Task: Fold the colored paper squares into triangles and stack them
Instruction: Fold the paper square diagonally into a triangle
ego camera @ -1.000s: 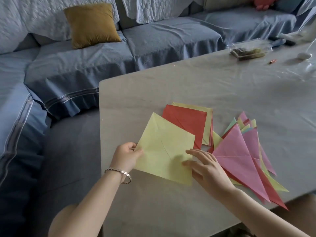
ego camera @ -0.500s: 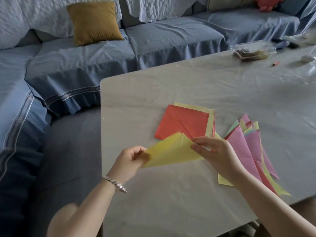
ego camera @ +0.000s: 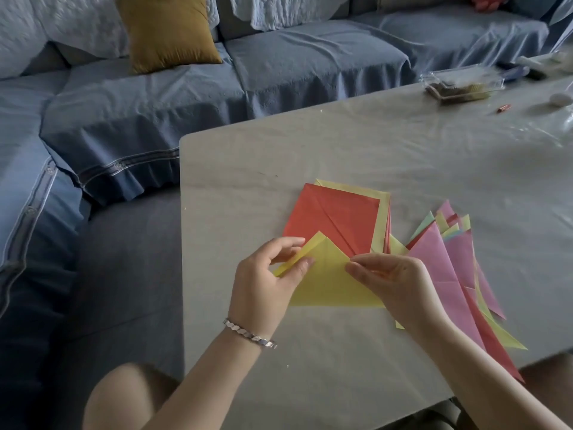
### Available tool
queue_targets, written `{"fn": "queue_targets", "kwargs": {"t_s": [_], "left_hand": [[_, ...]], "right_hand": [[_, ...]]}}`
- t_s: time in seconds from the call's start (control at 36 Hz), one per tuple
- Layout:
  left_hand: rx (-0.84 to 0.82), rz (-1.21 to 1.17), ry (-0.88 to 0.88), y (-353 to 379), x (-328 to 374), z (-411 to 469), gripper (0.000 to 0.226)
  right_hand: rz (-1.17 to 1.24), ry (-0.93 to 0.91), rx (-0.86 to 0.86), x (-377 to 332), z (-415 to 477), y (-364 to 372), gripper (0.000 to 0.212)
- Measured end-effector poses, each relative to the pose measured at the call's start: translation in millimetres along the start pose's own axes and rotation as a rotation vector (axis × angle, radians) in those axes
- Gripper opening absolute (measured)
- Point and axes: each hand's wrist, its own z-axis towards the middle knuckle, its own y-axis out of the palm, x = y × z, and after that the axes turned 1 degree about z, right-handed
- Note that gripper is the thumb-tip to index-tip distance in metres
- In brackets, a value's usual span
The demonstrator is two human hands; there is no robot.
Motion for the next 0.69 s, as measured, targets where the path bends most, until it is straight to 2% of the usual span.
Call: {"fn": "queue_targets", "kwargs": {"t_s": [0.28,0.39,0.69], "left_hand": [[0.06,-0.104,0.027,5.2,7.4,-8.3,0.028],[0.065,-0.075,0.072,5.2,6.9,-8.4,0.022],[0.041,-0.137,0.028,7.3,12.7,-6.6,0.027]], "right_hand": [[0.003,0.066,0.034,-9.6,-6.4,0.1,0.013],[-0.003,0.091,0.056,-11.9,-7.4,-0.9,0.01],[0.023,0.112,0.07,-16.0,-5.6,-4.0,0.011]]}}
